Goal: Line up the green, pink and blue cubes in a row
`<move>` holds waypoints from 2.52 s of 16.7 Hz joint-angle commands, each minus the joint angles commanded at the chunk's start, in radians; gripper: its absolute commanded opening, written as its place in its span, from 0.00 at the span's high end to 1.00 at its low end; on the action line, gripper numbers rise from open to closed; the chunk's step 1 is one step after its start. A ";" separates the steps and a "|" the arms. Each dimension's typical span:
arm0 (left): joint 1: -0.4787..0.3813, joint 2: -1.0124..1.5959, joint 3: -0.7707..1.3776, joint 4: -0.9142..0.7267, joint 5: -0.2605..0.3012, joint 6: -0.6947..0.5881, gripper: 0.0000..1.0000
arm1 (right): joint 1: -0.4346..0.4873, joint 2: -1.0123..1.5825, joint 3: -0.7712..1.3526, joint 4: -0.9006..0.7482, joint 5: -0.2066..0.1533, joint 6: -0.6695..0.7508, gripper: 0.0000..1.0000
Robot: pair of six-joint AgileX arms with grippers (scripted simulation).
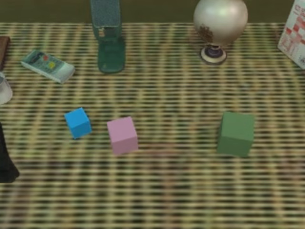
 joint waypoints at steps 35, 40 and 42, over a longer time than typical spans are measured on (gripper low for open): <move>-0.264 2.134 1.685 -1.122 0.002 0.804 0.00 | 0.000 0.000 0.000 0.000 0.000 0.000 0.00; -0.262 2.162 1.637 -1.048 0.003 0.806 0.00 | 0.000 0.000 0.000 0.000 0.000 0.000 0.00; -0.262 2.195 1.592 -0.964 0.003 0.806 0.00 | 0.000 0.000 0.000 0.000 0.000 0.000 0.00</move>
